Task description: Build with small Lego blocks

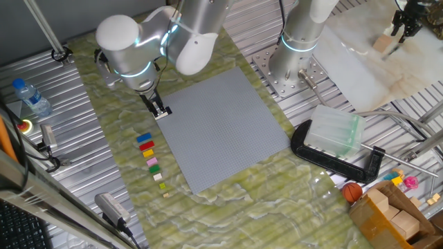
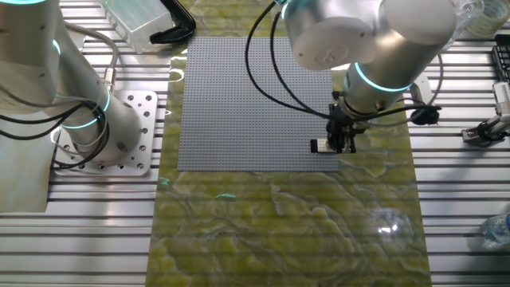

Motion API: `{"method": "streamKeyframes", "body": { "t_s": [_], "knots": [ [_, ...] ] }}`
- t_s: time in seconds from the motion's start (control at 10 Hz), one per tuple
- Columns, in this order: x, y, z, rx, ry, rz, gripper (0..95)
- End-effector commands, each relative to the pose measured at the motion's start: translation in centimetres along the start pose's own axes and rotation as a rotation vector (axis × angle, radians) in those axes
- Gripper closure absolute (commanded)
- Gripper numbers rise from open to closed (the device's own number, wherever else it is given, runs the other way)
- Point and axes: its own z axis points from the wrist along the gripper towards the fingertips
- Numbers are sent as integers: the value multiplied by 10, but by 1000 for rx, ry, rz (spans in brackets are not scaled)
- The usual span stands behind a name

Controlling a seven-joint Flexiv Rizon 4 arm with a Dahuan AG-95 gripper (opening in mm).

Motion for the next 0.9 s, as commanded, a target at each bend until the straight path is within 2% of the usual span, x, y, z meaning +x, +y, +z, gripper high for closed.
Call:
{"method": "streamKeyframes", "body": {
  "t_s": [0.1,0.5,0.6,0.9],
  "knots": [
    [1,0,6,10,-11,2,950],
    [5,3,-17,14,-14,1,950],
    [4,6,-24,27,-15,-3,950],
    [-14,15,-50,50,-24,3,950]
  ]
}}
